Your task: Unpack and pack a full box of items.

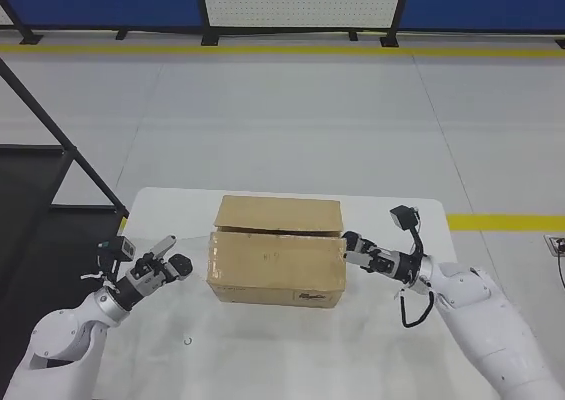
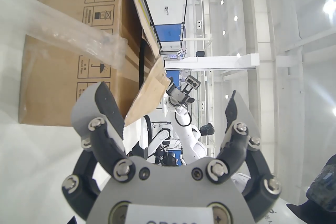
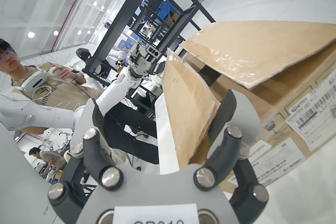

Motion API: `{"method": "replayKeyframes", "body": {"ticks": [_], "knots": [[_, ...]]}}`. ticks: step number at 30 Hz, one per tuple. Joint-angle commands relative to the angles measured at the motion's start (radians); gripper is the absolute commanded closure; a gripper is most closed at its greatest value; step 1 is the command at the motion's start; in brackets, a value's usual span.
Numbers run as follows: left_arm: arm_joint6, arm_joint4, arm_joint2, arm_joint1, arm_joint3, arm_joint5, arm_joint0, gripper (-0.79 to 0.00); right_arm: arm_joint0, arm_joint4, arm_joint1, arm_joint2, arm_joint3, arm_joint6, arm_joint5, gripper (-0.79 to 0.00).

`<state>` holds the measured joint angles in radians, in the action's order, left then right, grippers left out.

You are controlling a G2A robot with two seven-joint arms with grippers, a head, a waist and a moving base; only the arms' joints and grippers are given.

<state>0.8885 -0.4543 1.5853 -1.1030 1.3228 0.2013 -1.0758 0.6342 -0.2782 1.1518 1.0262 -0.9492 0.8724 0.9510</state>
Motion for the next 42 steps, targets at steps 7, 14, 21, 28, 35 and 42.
{"method": "replayKeyframes", "body": {"ticks": [7,14,21,28,35,42], "knots": [[-0.017,-0.056,0.012,0.001,0.007,0.004,0.006,-0.785,0.053,0.012,-0.075,-0.072,-0.173,-0.064,0.061,-0.785],[0.073,-0.105,0.012,0.006,0.033,-0.004,0.002,-0.785,0.107,0.002,-0.167,-0.109,-0.353,-0.064,0.061,-0.785],[0.175,-0.096,0.003,0.014,0.063,-0.02,-0.009,-0.785,0.129,0.068,-0.221,-0.142,-0.452,-0.064,0.061,-0.785],[0.269,0.004,-0.031,0.026,0.073,-0.044,-0.009,-0.785,0.105,0.142,-0.275,-0.237,-0.446,-0.064,0.061,-0.785],[0.296,0.039,-0.055,0.033,0.069,-0.054,-0.004,-0.785,0.048,0.112,-0.288,-0.316,-0.404,-0.065,0.061,-0.785],[0.291,0.068,-0.078,0.038,0.056,-0.066,0.004,-0.785,0.006,-0.014,-0.269,-0.351,-0.3,-0.065,0.061,-0.785]]}}
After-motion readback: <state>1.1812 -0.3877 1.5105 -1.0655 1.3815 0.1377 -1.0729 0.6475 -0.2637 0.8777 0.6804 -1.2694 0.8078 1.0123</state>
